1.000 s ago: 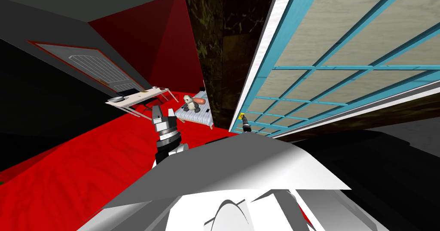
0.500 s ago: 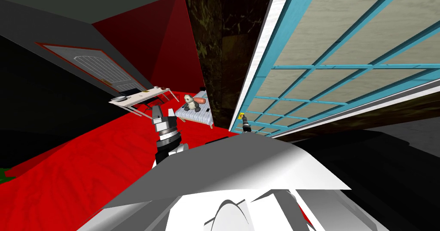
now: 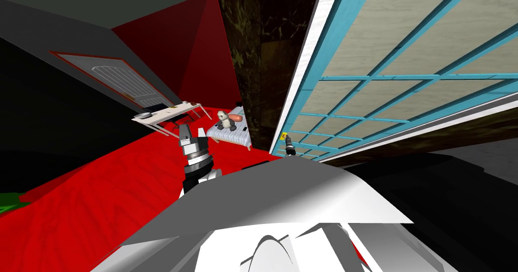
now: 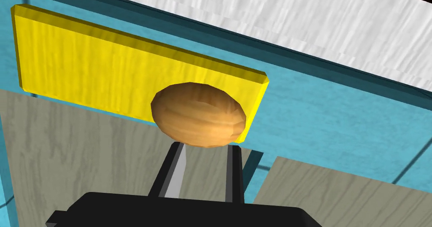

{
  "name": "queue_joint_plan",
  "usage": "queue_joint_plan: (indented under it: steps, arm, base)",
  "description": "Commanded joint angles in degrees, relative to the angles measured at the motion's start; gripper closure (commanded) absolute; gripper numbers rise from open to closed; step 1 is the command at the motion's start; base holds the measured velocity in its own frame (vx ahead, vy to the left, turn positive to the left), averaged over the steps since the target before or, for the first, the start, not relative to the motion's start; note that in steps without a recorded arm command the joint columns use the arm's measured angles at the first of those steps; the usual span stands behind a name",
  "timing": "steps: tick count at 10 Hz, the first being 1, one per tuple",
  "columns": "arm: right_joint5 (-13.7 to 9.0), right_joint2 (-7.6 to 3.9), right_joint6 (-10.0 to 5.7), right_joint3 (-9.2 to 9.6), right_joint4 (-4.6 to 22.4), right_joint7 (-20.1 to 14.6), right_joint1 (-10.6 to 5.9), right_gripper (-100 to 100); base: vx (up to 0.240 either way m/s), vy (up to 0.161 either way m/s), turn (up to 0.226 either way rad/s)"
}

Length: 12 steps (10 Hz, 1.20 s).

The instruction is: Pull the door open

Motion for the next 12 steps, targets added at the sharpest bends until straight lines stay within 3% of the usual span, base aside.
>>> queue_joint_plan:
  steps: [1,4,6,7,8,9,11,12]
  arm:
    - [-1.8,0.12,-0.4,2.18,-0.5,-2.9,-0.76,100]
    - [-3.3,-0.25,-0.45,3.31,-0.3,-6.0,-0.8,100]
    - [-6.1,-1.0,-0.56,5.56,0.1,-10.0,-0.88,100]
    - [-6.1,-1.0,-0.56,5.56,0.1,-10.8,-0.88,100]
    - [-7.5,-1.37,-0.61,6.68,0.3,-12.9,-0.92,100]
    - [-7.5,-1.37,-0.61,6.68,0.3,-13.2,-0.92,100]
    - [-10.3,-2.11,-0.72,8.94,0.7,-17.3,-0.99,100]
    - [-10.3,-2.11,-0.72,8.94,0.7,-18.0,-0.99,100]
  base:
    - [-0.046,-0.007,0.031]
    - [-0.034,-0.002,0.012]
    - [-0.036,-0.002,0.028]
    - [-0.03,-0.003,-0.001]
    - [-0.036,-0.005,0.034]
    - [-0.03,-0.002,0.033]
    - [-0.033,-0.003,0.017]
    - [-0.029,-0.011,0.011]
